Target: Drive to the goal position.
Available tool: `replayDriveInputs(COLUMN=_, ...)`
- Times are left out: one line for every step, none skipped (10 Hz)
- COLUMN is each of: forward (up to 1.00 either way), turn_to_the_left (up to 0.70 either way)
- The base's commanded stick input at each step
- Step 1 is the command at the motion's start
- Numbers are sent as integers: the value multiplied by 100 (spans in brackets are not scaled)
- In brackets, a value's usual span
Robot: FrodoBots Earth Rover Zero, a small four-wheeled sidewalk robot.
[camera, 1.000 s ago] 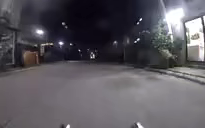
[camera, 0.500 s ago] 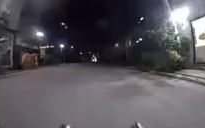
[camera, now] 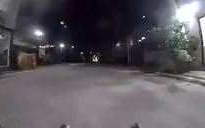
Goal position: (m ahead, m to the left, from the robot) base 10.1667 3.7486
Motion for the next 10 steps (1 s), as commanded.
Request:
replayDriveInputs(forward=85, turn_to_the_left=0)
replayDriveInputs(forward=85, turn_to_the_left=0)
replayDriveInputs(forward=85, turn_to_the_left=0)
replayDriveInputs(forward=85, turn_to_the_left=0)
replayDriveInputs(forward=85, turn_to_the_left=0)
replayDriveInputs(forward=85, turn_to_the_left=0)
replayDriveInputs(forward=85, turn_to_the_left=0)
replayDriveInputs(forward=85, turn_to_the_left=0)
replayDriveInputs(forward=85, turn_to_the_left=0)
replayDriveInputs(forward=85, turn_to_the_left=0)
